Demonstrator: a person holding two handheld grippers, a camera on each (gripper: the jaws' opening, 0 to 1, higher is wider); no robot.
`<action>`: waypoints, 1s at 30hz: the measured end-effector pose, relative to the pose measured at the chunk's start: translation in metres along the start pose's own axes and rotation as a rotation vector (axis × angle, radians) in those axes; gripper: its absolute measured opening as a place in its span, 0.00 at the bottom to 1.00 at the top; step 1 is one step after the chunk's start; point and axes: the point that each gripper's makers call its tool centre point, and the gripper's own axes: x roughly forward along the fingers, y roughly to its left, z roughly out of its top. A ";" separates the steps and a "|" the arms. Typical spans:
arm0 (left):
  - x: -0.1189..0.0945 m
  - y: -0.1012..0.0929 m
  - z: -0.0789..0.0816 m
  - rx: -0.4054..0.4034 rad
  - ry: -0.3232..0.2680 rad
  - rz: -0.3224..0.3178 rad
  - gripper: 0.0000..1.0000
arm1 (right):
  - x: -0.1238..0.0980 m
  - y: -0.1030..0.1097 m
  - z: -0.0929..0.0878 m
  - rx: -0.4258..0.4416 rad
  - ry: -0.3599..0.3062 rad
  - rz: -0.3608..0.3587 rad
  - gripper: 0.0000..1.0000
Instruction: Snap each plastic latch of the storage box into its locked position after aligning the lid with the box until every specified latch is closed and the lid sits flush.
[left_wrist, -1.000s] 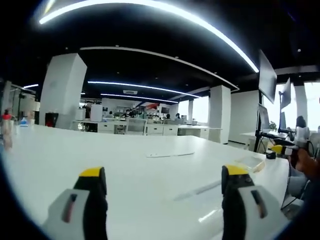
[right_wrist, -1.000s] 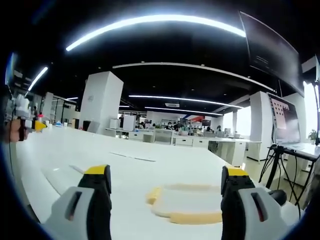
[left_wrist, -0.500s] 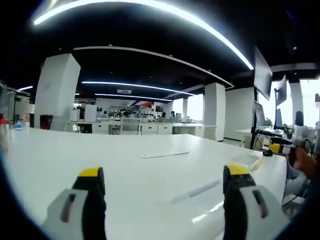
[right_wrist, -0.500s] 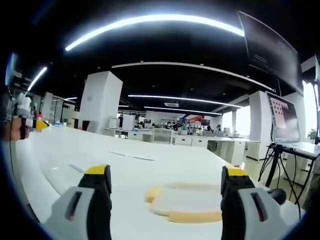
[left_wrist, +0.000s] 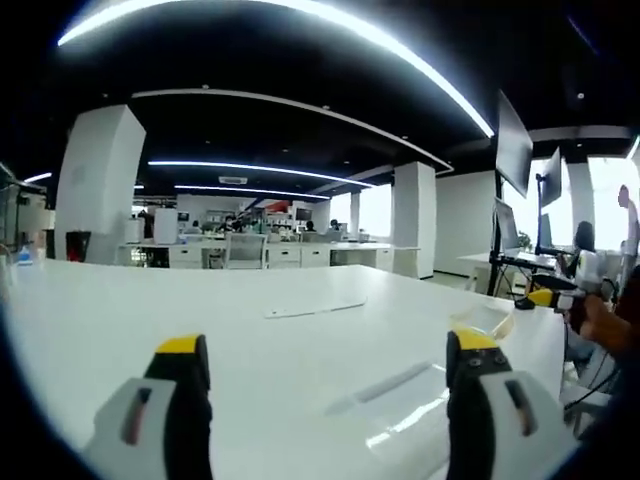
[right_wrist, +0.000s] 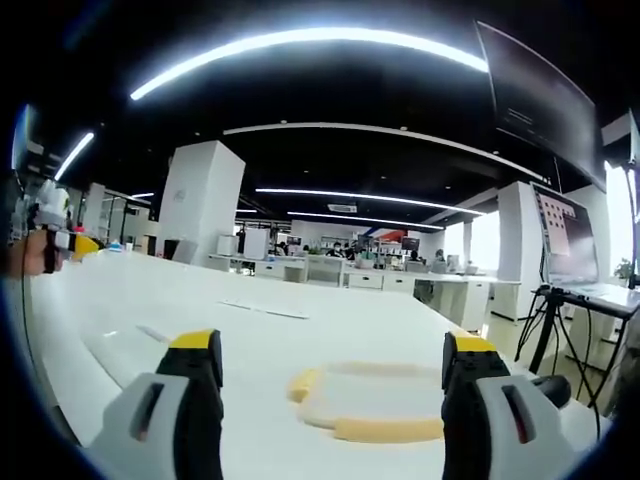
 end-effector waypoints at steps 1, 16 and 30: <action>0.001 0.000 0.000 0.003 0.002 -0.002 0.99 | 0.000 -0.001 0.000 0.001 0.000 -0.001 0.92; 0.010 -0.010 0.002 0.004 0.008 -0.036 0.99 | 0.005 0.005 0.002 -0.004 -0.004 0.007 0.92; 0.019 -0.020 0.002 0.008 0.027 -0.057 0.99 | 0.006 0.005 0.003 -0.005 -0.005 0.010 0.92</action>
